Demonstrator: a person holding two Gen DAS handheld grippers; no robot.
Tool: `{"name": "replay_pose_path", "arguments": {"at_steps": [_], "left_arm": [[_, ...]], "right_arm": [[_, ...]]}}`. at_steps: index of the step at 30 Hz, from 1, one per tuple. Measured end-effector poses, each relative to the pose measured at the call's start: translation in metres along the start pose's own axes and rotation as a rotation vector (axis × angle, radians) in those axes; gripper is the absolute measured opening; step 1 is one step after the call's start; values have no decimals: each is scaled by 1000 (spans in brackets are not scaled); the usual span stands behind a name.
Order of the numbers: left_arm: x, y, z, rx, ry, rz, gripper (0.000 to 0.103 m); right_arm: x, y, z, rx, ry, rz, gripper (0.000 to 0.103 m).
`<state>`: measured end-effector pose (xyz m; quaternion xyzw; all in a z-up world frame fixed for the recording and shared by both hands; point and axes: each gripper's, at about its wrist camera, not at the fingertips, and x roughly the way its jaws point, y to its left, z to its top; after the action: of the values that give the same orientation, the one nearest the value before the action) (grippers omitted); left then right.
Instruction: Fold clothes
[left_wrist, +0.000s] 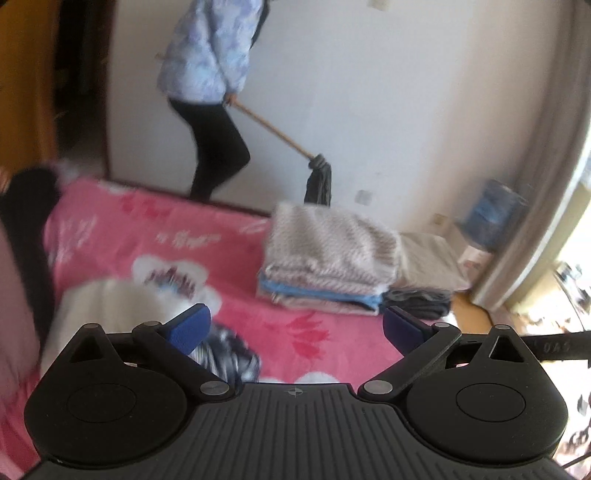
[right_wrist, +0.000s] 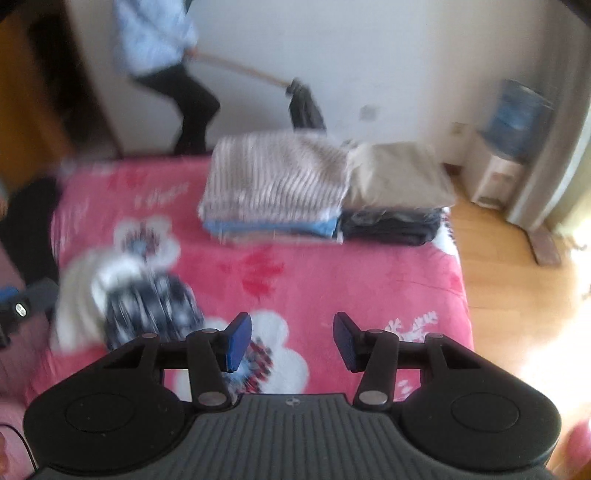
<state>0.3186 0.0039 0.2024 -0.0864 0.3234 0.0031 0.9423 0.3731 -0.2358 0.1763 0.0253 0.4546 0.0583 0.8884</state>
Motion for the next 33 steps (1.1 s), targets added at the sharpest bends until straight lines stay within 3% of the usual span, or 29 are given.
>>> {"name": "replay_pose_path", "arguments": {"at_steps": [4,5,6,8,11,14,22,27,33], "left_arm": [[-21,-18,19,148,-35,-37,101],[-26,-24,23,175,-43,-51,101],[-30,-29,25,190,-52,-65,101],[-33,-41,25,188,-76,-95,102],[-26,-60,13,160,-125,-123,103],[-9,-87,-11,111,-155,-101,103],[6,-150,-63,30,-93,-57,103],[-6,-174,-61,-34,-62,-89,103],[-29,-188,-70,23,-51,-64,103]], "right_arm": [[-41,13,2,54,-138,28,54],[-49,17,1,50,-176,33,59],[-55,20,-2,41,-211,26,70],[-59,23,-8,27,-262,8,75],[-45,10,-14,41,-265,-1,75],[-25,-15,-30,49,-258,10,75],[8,-89,-87,27,-231,-7,75],[-9,-111,-111,53,-220,-10,76],[-33,-110,-143,57,-227,-1,80]]}}
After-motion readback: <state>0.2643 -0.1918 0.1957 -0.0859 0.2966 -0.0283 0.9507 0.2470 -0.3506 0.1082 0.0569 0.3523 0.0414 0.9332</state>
